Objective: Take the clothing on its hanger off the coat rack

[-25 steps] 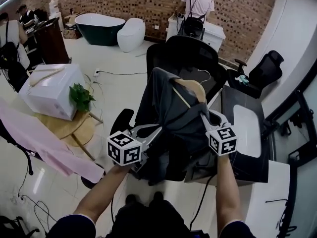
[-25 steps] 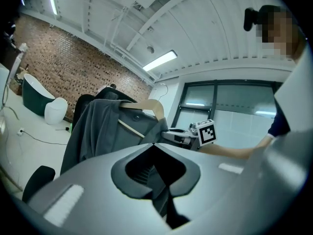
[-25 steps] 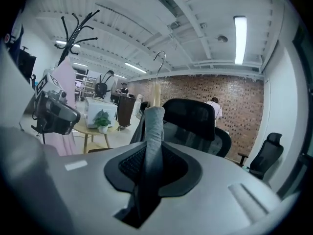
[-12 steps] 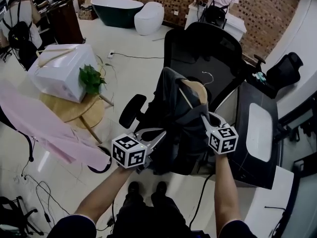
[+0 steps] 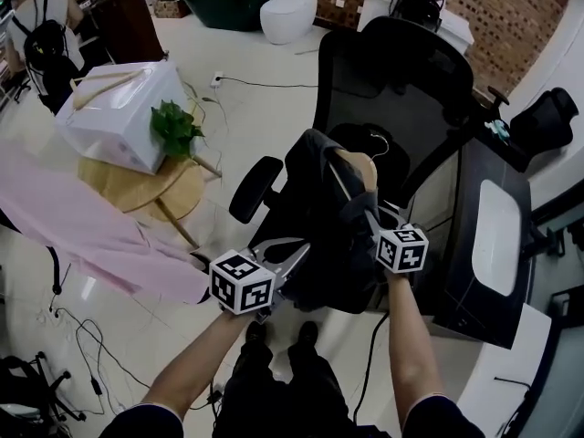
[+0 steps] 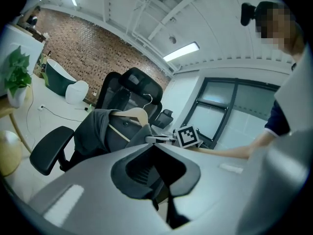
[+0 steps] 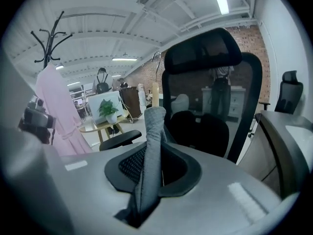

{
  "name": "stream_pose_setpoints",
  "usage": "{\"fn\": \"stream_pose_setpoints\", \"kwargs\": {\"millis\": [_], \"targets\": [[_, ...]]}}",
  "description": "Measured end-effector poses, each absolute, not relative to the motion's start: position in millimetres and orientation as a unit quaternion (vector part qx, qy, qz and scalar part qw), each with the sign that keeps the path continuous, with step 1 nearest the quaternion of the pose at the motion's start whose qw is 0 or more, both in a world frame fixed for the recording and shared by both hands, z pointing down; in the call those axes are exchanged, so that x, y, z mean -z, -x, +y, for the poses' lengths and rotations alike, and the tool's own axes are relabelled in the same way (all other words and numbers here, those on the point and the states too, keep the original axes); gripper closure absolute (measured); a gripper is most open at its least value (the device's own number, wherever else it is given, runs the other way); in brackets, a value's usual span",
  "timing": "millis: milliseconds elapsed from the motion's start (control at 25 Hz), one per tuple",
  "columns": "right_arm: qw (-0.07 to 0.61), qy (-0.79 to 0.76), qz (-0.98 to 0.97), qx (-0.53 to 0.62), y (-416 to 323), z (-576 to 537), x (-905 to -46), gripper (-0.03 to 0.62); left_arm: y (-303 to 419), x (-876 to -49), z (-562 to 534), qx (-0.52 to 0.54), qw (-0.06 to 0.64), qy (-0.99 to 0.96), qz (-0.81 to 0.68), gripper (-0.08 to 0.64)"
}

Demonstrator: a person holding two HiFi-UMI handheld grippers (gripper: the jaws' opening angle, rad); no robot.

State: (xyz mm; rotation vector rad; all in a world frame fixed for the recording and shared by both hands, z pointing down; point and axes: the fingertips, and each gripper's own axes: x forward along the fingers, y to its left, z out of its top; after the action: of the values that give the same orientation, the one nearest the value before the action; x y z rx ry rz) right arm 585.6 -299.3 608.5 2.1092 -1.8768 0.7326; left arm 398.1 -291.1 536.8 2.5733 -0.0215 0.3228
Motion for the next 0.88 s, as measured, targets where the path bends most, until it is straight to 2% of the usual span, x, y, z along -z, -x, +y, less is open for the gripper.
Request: {"fn": "stream_pose_setpoints", "kwargs": {"millis": [440,720,840,880], "targets": [[0.078,-0.699,-0.619,-0.349,-567,-313,-717,0.535,-395,-583,-284,-0.147,0.306,-0.94,-0.018,0.548],[0.079,-0.691,-0.607,-0.384,-558,-310,-754,0.533,-402,-591,-279,-0.149,0.314,-0.937,-0.015,0.548],[0.081,-0.707,-0.6,-0.366,-567,-310,-748,0.505,-403,-591,-279,-0.148,0.315,-0.937,-0.015,0.548],[0.084,-0.712,-0.599,-0.357,-570,-310,-744,0.462,-403,-590,-279,-0.148,0.314,-0.938,-0.016,0.548]]}}
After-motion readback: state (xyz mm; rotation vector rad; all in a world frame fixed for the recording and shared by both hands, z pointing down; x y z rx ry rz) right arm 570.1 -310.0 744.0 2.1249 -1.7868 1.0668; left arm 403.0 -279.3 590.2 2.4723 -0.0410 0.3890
